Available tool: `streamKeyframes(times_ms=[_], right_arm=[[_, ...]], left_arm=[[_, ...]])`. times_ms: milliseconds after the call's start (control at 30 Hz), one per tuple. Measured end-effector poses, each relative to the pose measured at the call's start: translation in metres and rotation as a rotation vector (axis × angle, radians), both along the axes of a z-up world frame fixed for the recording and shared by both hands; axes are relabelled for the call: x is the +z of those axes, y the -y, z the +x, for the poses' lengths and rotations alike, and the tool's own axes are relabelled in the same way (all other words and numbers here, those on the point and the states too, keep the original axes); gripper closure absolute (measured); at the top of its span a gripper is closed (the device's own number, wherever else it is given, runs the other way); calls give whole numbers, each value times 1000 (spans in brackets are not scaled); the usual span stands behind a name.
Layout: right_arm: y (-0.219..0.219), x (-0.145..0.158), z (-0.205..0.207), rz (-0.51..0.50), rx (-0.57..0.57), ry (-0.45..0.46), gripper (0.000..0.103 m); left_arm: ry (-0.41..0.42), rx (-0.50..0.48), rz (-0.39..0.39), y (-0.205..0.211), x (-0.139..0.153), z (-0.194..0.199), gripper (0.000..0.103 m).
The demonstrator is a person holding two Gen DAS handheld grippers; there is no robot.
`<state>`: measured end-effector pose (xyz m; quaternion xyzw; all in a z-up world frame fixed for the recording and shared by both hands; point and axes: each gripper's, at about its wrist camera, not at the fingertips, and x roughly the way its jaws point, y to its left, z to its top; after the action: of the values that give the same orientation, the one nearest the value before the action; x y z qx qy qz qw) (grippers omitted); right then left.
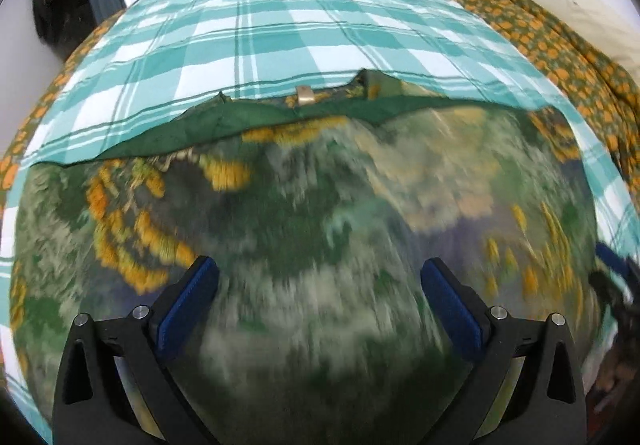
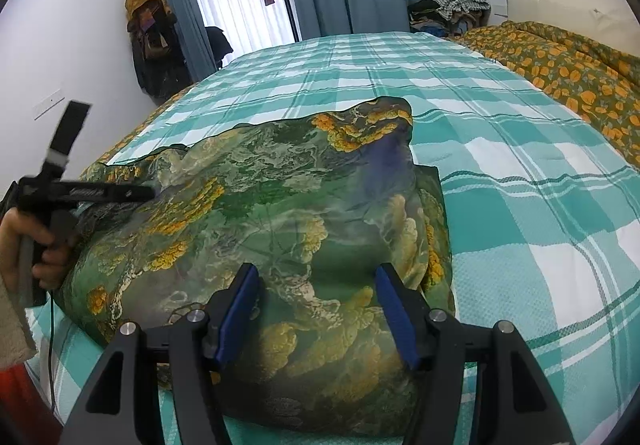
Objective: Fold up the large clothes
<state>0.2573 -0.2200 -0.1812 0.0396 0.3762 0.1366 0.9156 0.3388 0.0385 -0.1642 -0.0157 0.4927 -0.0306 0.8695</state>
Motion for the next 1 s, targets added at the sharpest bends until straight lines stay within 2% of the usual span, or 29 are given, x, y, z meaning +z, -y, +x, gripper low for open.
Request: streamKeyframes(times_ms=[233, 333, 400, 533, 600, 633, 700, 767, 867, 1000], right_arm=[[6, 12, -10, 14, -31, -15, 41], [30, 18, -27, 69, -129, -26, 41], [49, 12, -38, 131, -189, -76, 40], [74, -11, -53, 312, -266, -216, 40], [78, -22, -58, 427, -284, -263, 37], [78, -25, -59, 470, -291, -279, 31], [75, -34, -57, 563, -309, -309, 29], [69, -44, -47, 615, -311, -342, 29], [60, -50, -34, 612, -329, -342, 26], [57, -55, -24, 669, -418, -343, 21]], left_arm=[[10, -78, 40, 16, 7, -57, 1], [14, -116, 26, 20, 14, -75, 1], [28, -127, 8, 21, 19, -79, 1], [63, -112, -40, 23, 27, -72, 1], [77, -85, -64, 23, 27, -62, 1], [76, -78, -77, 24, 25, -58, 1], [41, -70, -82, 28, 12, -48, 1], [17, -58, -61, 32, -1, -42, 1], [12, -66, -19, 40, -13, -41, 0], [11, -69, -3, 42, -18, -43, 0]])
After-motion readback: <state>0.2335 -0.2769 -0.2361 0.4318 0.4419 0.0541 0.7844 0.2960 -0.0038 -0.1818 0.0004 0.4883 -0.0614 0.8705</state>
